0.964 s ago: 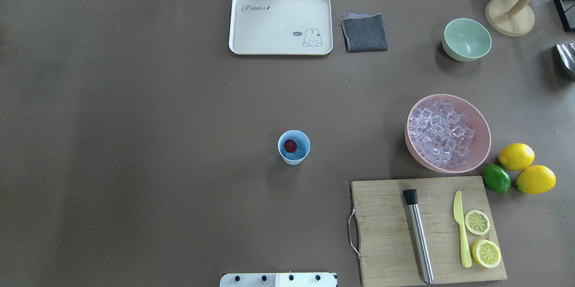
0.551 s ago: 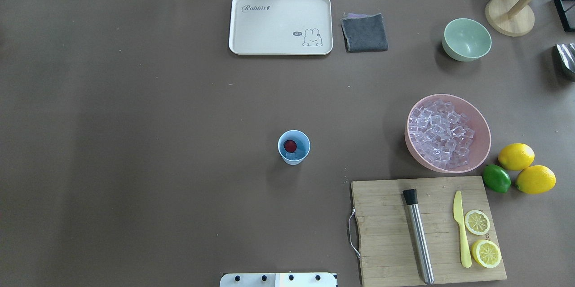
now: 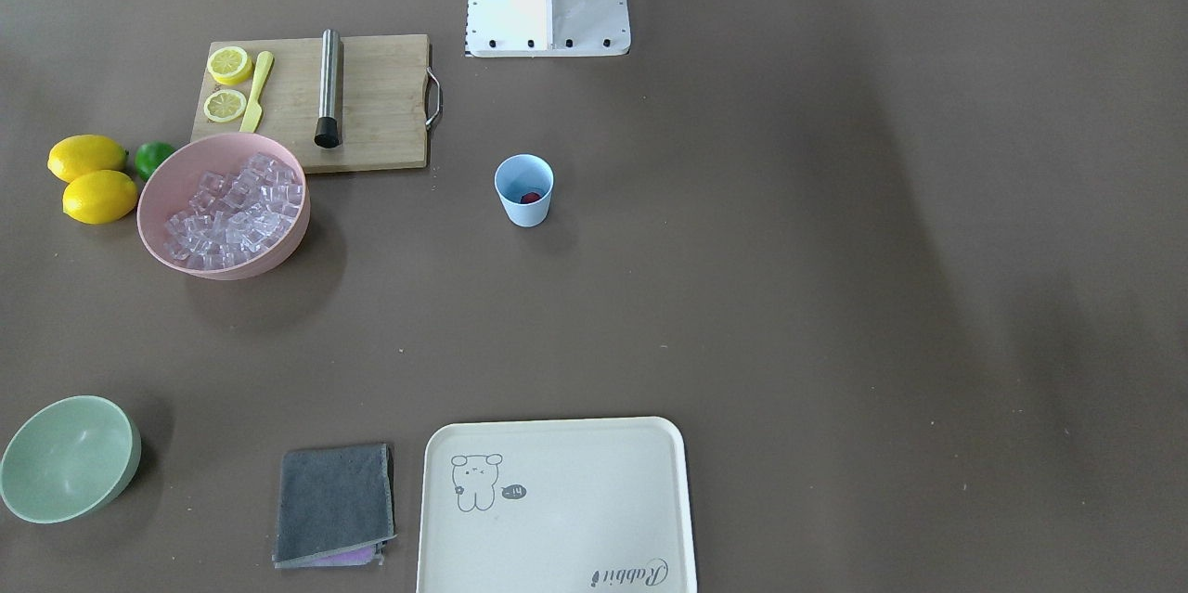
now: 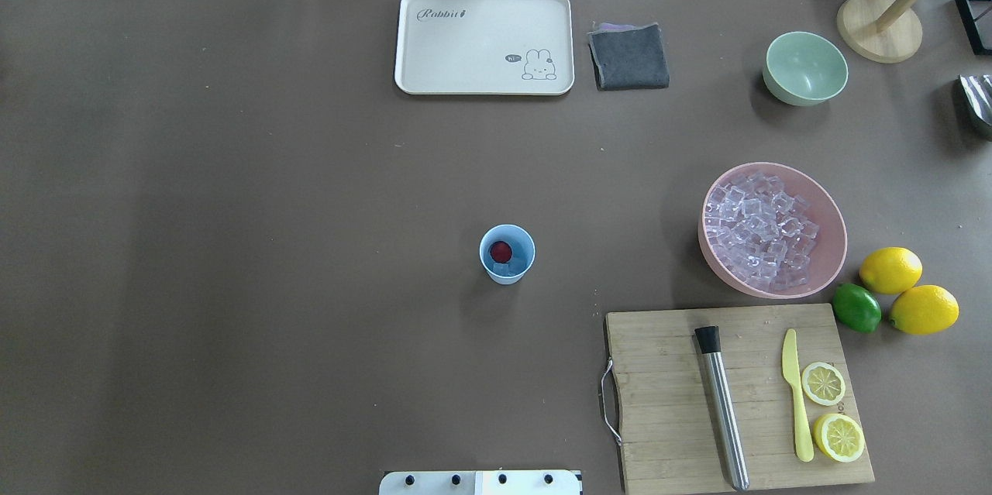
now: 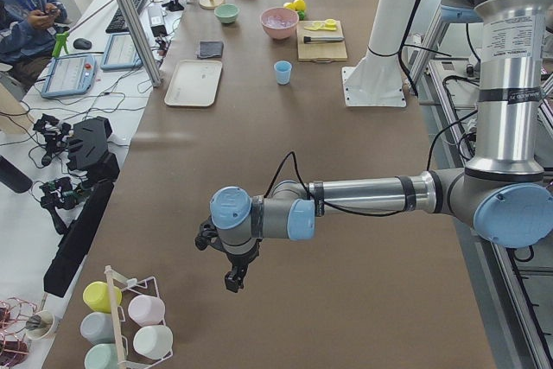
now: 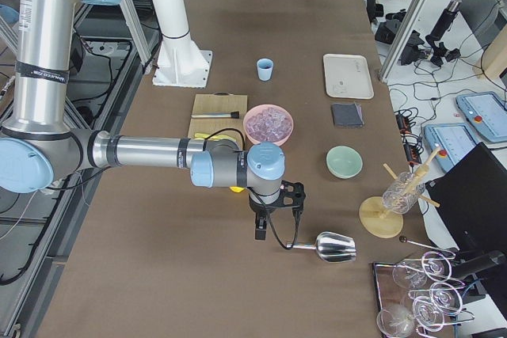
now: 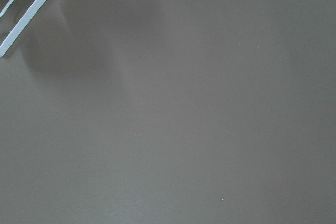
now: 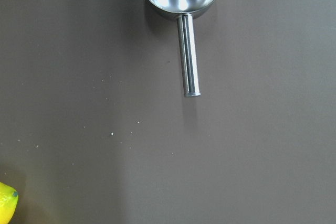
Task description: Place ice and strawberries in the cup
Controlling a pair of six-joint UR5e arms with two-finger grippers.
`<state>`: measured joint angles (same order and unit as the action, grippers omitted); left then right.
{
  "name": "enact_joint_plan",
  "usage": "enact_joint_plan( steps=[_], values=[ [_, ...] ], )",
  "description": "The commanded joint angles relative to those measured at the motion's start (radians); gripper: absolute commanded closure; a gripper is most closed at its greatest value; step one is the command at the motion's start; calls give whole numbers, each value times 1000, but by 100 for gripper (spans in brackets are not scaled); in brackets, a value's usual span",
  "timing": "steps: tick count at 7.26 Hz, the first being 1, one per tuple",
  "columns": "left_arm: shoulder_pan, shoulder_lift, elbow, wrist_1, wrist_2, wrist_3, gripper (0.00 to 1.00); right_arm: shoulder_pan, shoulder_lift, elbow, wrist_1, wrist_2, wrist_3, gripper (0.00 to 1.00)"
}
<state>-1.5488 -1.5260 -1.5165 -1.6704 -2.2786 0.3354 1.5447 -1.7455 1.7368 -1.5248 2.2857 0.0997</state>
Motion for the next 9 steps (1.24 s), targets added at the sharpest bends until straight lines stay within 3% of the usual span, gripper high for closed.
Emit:
enact_joint_plan(
  steps=[1, 3, 4, 5, 9],
  values=[
    [1, 4, -7, 0, -2, 1, 2, 0, 0, 1, 0, 0, 0, 0],
    [1, 6, -11, 3, -30, 1, 2, 0, 1, 1, 0, 0, -2, 0],
    [-1, 18, 1, 3, -129, 1, 2, 0, 0, 0, 0, 0, -2, 0],
    [-1, 21, -1, 3, -148, 1, 2, -1, 0, 0, 0, 0, -2, 0],
    [-1, 26, 7, 5, -147, 1, 2, 0, 1, 3, 0, 0, 0, 0]
  ],
)
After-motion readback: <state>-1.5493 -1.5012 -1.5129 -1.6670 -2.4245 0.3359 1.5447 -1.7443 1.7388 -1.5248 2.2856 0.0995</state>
